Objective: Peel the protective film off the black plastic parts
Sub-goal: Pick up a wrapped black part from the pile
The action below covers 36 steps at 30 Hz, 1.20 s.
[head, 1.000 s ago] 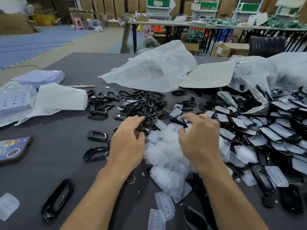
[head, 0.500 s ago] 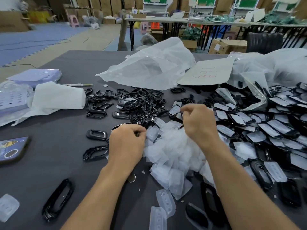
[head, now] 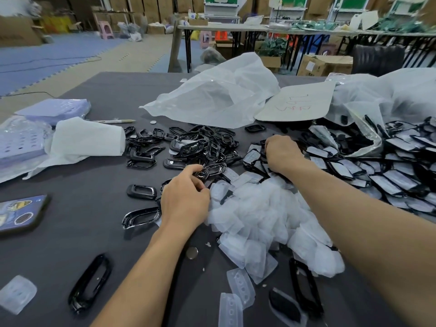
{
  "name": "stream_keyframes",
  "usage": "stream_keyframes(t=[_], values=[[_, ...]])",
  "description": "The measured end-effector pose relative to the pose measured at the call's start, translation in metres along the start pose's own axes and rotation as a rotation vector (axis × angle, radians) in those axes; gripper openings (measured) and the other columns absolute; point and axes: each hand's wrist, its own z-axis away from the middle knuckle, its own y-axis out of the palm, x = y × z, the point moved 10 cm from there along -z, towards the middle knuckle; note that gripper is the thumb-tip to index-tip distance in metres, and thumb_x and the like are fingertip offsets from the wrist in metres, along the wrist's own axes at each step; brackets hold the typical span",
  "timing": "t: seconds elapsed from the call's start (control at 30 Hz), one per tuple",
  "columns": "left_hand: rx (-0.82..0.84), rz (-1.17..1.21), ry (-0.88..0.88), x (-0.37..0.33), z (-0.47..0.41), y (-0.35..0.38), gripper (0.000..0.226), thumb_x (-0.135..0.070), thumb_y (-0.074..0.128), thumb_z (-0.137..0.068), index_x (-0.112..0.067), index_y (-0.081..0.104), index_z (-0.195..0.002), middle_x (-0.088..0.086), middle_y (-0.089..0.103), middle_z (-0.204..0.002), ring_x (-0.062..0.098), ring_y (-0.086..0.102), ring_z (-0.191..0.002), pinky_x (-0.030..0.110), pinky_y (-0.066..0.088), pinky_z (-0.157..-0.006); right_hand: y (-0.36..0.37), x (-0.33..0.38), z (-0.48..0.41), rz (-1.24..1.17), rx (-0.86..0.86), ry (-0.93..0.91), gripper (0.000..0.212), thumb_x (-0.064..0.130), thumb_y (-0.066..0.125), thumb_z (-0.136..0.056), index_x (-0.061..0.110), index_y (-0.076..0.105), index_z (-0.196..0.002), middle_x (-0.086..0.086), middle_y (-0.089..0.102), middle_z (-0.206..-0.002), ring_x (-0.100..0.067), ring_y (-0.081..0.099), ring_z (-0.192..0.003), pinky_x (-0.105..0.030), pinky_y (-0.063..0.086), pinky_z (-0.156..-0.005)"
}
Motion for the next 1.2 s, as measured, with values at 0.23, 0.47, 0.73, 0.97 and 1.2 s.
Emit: stream_keyframes(t=[0.23, 0.47, 0.73, 0.97, 1.2], values=[[0.01, -0.259, 0.137, -0.016, 0.007, 0.002, 0.029, -0.049, 0.068, -0.086, -0.04, 0.073, -0.114, -0.014, 0.066, -0.098, 0.018, 0.055, -0.104, 0.037, 0.036, -0.096, -0.034, 0.01, 0.053, -0.019, -0.218, 0.048, 0.023, -0.001, 0.057, -0.086, 0.02, 0.062, -0.092, -0.003, 0.067, -0.085, -0.028, 0.058, -0.092, -0.038, 0.031, -0.095], [0.022, -0.102, -0.033, -0.009, 0.009, -0.004, 0.019, -0.044, 0.079, -0.076, -0.046, 0.065, -0.064, -0.022, 0.065, -0.065, 0.011, 0.063, -0.086, 0.038, 0.048, -0.097, -0.042, 0.05, 0.139, -0.566, -0.385, -0.053, 0.028, 0.021, 0.045, -0.106, 0.021, 0.056, -0.081, 0.005, 0.056, -0.062, -0.016, 0.05, -0.059, -0.035, 0.034, -0.055], [-0.144, 0.18, -0.077, -0.002, 0.012, -0.021, 0.045, -0.014, 0.078, -0.075, -0.04, 0.074, -0.112, -0.029, 0.065, -0.061, 0.005, 0.072, -0.091, 0.035, 0.056, -0.095, -0.012, 0.069, 0.157, -0.716, -0.332, -0.177, 0.014, 0.018, 0.063, -0.097, 0.026, 0.075, -0.098, 0.01, 0.068, -0.07, -0.01, 0.059, -0.066, -0.027, 0.049, -0.067], [-0.215, 0.486, -0.094, 0.009, 0.008, -0.028, 0.046, -0.021, 0.086, -0.077, -0.032, 0.075, -0.121, -0.028, 0.075, -0.075, -0.011, 0.07, -0.081, 0.023, 0.057, -0.091, -0.002, 0.053, 0.15, -0.873, -0.288, -0.067, 0.025, 0.008, 0.064, -0.088, 0.025, 0.079, -0.098, 0.013, 0.076, -0.079, -0.003, 0.071, -0.074, -0.024, 0.059, -0.074], [-0.427, 0.609, 0.093, -0.005, 0.032, -0.055, 0.027, -0.021, 0.078, -0.09, -0.048, 0.075, -0.094, -0.03, 0.076, -0.088, -0.004, 0.075, -0.083, 0.014, 0.058, -0.077, 0.006, 0.043, 0.145, -1.136, -0.226, 0.019, 0.016, 0.009, 0.075, -0.086, 0.023, 0.073, -0.079, 0.007, 0.074, -0.063, -0.009, 0.072, -0.059, -0.022, 0.055, -0.055]])
